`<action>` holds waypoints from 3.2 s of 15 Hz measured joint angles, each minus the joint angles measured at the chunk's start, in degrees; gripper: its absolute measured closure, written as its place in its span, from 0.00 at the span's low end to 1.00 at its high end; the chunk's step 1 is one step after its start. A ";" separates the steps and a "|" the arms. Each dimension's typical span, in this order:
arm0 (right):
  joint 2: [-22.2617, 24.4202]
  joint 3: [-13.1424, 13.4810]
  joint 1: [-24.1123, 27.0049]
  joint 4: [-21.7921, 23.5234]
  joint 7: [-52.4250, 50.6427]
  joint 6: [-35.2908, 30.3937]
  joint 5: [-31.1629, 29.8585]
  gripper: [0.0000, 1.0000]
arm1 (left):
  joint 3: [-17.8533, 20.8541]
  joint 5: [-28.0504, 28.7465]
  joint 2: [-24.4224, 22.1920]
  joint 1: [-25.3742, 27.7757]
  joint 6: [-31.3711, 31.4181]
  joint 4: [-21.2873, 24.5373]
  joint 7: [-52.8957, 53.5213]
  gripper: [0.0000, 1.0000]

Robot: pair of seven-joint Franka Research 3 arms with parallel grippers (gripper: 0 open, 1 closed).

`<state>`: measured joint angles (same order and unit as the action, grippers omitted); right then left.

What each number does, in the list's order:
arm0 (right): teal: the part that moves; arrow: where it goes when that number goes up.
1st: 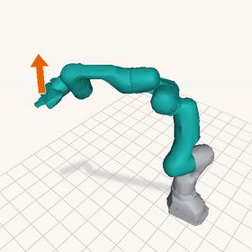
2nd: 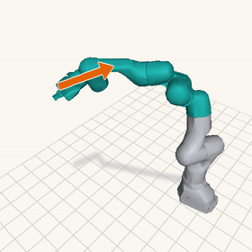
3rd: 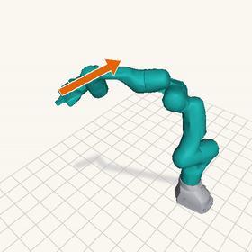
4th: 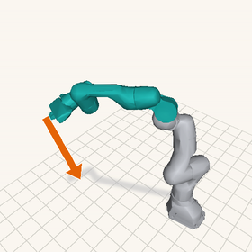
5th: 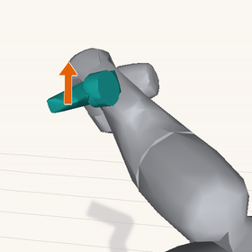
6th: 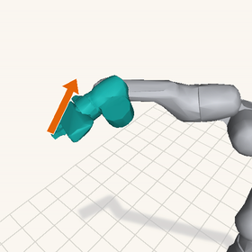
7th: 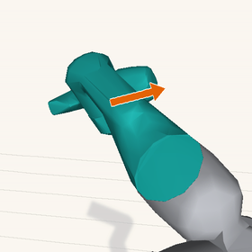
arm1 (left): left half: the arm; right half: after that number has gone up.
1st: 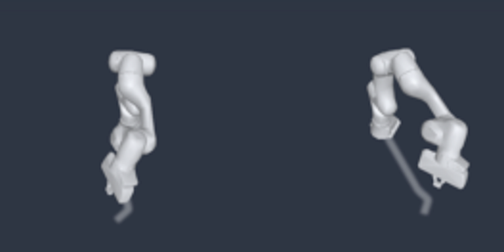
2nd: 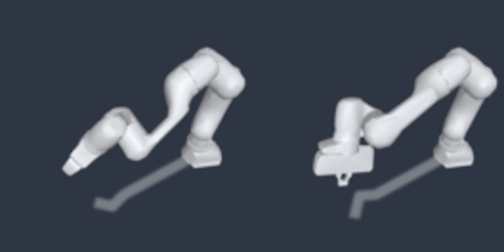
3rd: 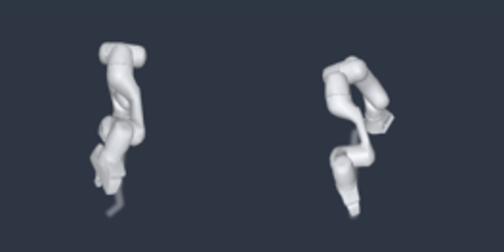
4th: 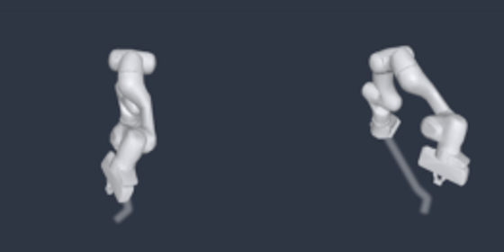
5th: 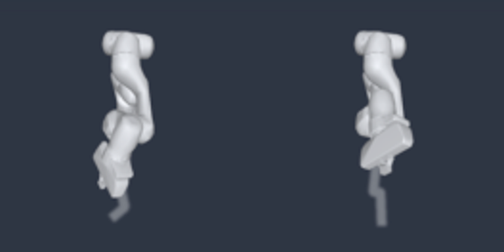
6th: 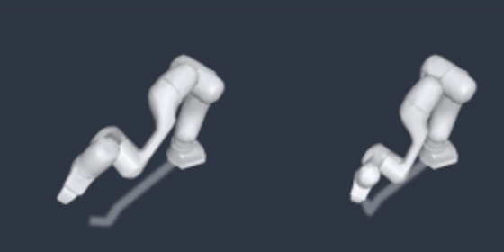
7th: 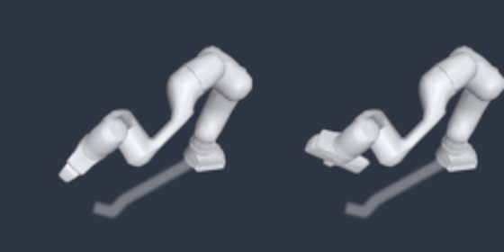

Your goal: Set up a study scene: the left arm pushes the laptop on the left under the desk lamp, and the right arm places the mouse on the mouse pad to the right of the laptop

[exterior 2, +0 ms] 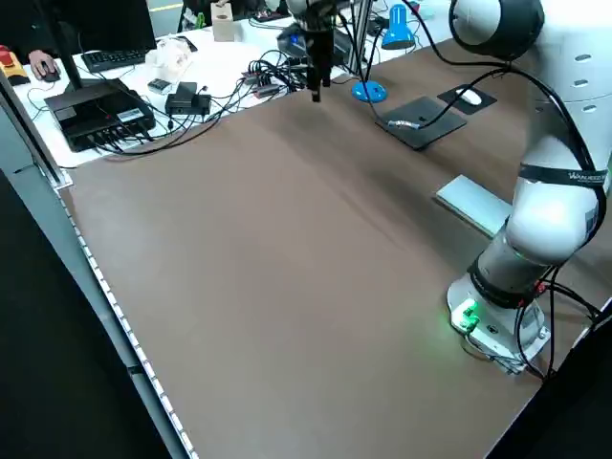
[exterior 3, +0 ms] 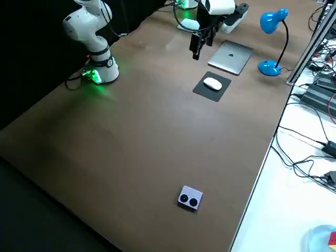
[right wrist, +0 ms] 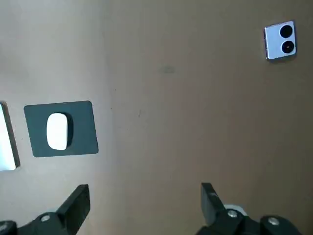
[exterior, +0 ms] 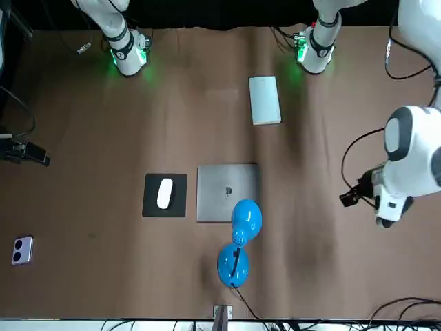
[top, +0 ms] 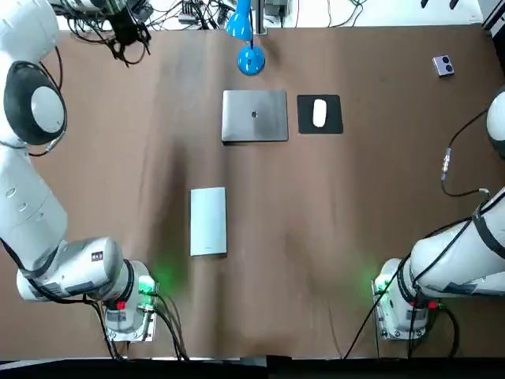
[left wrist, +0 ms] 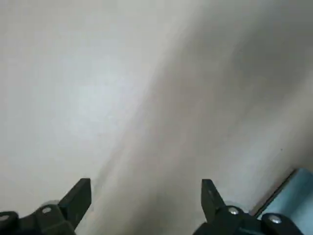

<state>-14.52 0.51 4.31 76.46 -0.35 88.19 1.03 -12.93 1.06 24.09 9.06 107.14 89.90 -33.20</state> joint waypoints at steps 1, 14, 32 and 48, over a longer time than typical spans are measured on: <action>0.00 -0.09 -0.20 -0.09 -0.17 0.40 0.00 0.00 | 0.01 0.27 -1.75 1.77 -0.45 -1.49 10.74 0.00; 0.00 -0.01 -0.39 -0.15 -0.17 0.71 0.00 0.00 | 4.45 -0.43 -20.93 -1.66 -13.14 -4.60 31.84 0.00; 0.00 0.13 -0.19 -0.15 -0.17 0.67 0.00 0.00 | 7.15 -0.60 -22.30 -5.95 -18.74 -6.90 31.62 0.00; -0.10 0.18 0.29 -0.15 -0.17 0.67 0.00 0.00 | 7.13 -0.60 -21.61 -5.91 -13.89 -5.32 31.80 0.00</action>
<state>-14.62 0.69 4.60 76.30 -0.52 88.86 1.03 -5.80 0.46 2.48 3.15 93.24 84.57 -1.40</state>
